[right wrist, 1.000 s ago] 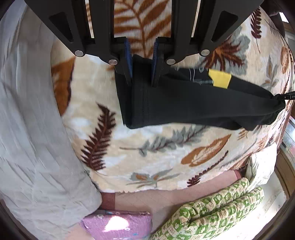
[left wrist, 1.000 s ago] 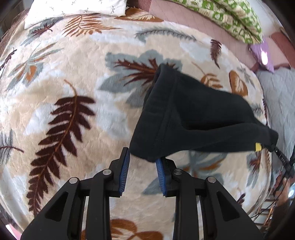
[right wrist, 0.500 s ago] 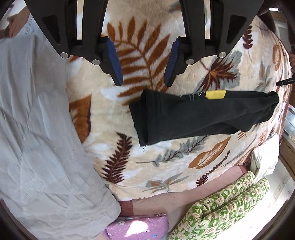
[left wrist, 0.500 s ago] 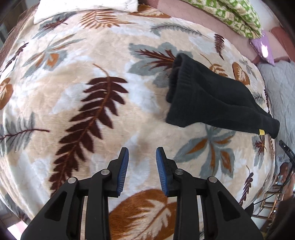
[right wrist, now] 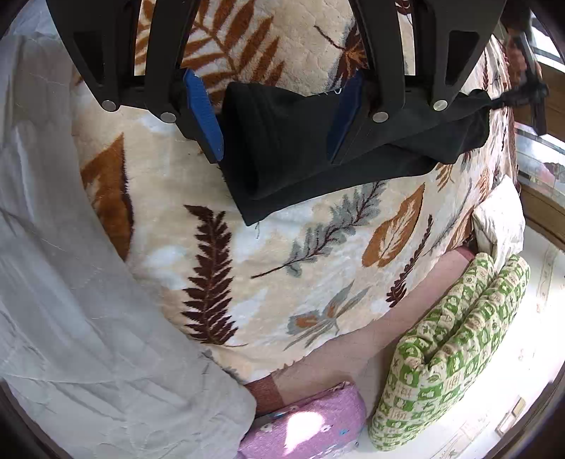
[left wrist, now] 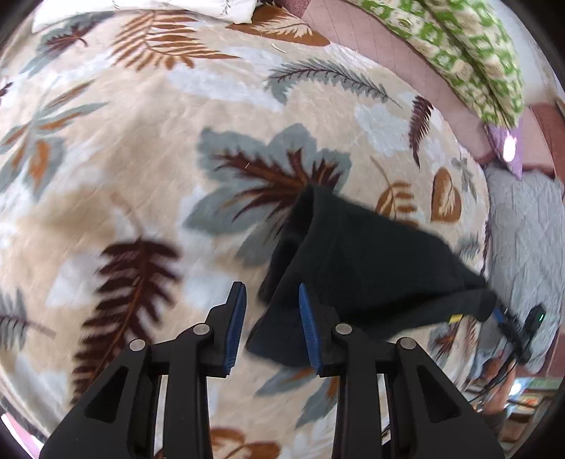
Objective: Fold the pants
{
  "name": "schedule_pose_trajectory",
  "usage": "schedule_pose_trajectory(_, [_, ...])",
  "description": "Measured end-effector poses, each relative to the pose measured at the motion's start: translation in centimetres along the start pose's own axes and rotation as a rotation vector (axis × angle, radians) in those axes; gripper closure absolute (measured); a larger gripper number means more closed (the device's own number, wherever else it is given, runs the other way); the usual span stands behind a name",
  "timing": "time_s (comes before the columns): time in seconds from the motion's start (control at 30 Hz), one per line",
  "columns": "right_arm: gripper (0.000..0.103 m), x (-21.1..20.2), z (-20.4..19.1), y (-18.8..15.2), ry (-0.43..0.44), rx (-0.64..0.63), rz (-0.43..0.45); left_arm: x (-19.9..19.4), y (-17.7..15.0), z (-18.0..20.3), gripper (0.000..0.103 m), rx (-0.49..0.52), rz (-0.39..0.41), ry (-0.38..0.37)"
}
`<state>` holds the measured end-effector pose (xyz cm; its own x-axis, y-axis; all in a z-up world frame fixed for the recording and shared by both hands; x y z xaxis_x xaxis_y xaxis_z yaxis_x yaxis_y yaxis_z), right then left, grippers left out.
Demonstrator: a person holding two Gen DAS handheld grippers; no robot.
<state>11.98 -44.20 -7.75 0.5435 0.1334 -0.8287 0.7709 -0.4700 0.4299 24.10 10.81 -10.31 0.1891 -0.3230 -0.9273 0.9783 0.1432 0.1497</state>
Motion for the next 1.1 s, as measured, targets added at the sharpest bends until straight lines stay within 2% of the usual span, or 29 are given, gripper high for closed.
schedule_pose_trajectory(0.1, [0.041, 0.5, 0.4, 0.2, -0.007, -0.006, -0.019, 1.4, 1.3, 0.9, 0.064, -0.004, -0.043, -0.031])
schedule_pose_trajectory(0.2, [0.041, 0.7, 0.9, 0.2, 0.008, 0.002, -0.033, 2.5, 1.3, 2.2, 0.064, 0.031, -0.090, -0.081])
schedule_pose_trajectory(0.3, [0.040, 1.2, 1.4, 0.6, 0.008, 0.008, -0.052, 2.5, 1.1, 3.0, 0.060, 0.062, -0.095, -0.101])
schedule_pose_trajectory(0.47, [0.040, 2.5, 1.2, 0.9, -0.006, -0.018, -0.084, 1.9, 1.5, 3.7, 0.060, 0.089, -0.046, -0.082])
schedule_pose_trajectory(0.5, [0.040, 2.6, 0.9, 0.9, 0.003, -0.029, -0.085, 1.5, 1.4, 4.0, 0.063, 0.091, -0.029, -0.076])
schedule_pose_trajectory(0.53, [0.042, 2.7, 0.4, 0.9, 0.015, -0.048, -0.091, 1.5, 1.6, 4.0, 0.070, 0.094, -0.021, -0.065])
schedule_pose_trajectory(0.6, [0.064, 2.8, -1.1, 0.7, 0.036, -0.121, -0.125, 1.1, 1.6, 4.1, 0.075, 0.104, -0.005, -0.030])
schedule_pose_trajectory(0.63, [0.097, 2.8, -1.5, 0.6, 0.024, -0.158, -0.138, 1.0, 1.5, 4.1, 0.079, 0.097, -0.001, -0.019])
schedule_pose_trajectory(0.67, [0.097, 2.6, -2.1, 0.6, 0.006, -0.198, -0.145, 1.0, 1.5, 4.2, 0.080, 0.090, 0.005, -0.019])
schedule_pose_trajectory(0.83, [0.098, 0.5, -4.8, 3.8, -0.073, -0.343, -0.038, -0.2, 2.7, 3.9, 0.084, -0.013, 0.063, -0.065])
schedule_pose_trajectory(0.87, [0.098, -0.2, -5.4, 4.9, -0.062, -0.351, 0.006, -0.5, 2.9, 4.0, 0.085, -0.027, 0.076, -0.081])
schedule_pose_trajectory(0.93, [0.097, -2.6, -7.5, 7.4, -0.010, -0.408, 0.157, -1.1, 3.2, 3.7, 0.090, -0.047, 0.100, -0.088])
schedule_pose_trajectory(1.0, [0.096, -3.8, -8.7, 8.2, -0.041, -0.508, 0.261, -1.0, 3.1, 3.3, 0.090, -0.045, 0.097, -0.075])
schedule_pose_trajectory(1.1, [0.096, -1.9, -7.3, 7.2, -0.044, -0.487, 0.214, -0.3, 2.4, 2.7, 0.090, -0.028, 0.075, -0.049])
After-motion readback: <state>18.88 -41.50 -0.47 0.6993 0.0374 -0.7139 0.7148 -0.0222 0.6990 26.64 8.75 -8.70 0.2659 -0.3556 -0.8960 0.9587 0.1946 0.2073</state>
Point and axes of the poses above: each gripper's, at about its wrist camera, not at the fingertips, and x roughly the way its jaws point, z to its right, y to its top, the point moved 7 cm from there along x, roughly the way its jaws point, and after that the axes turned 3 degrees about z, right-handed, at the moved point
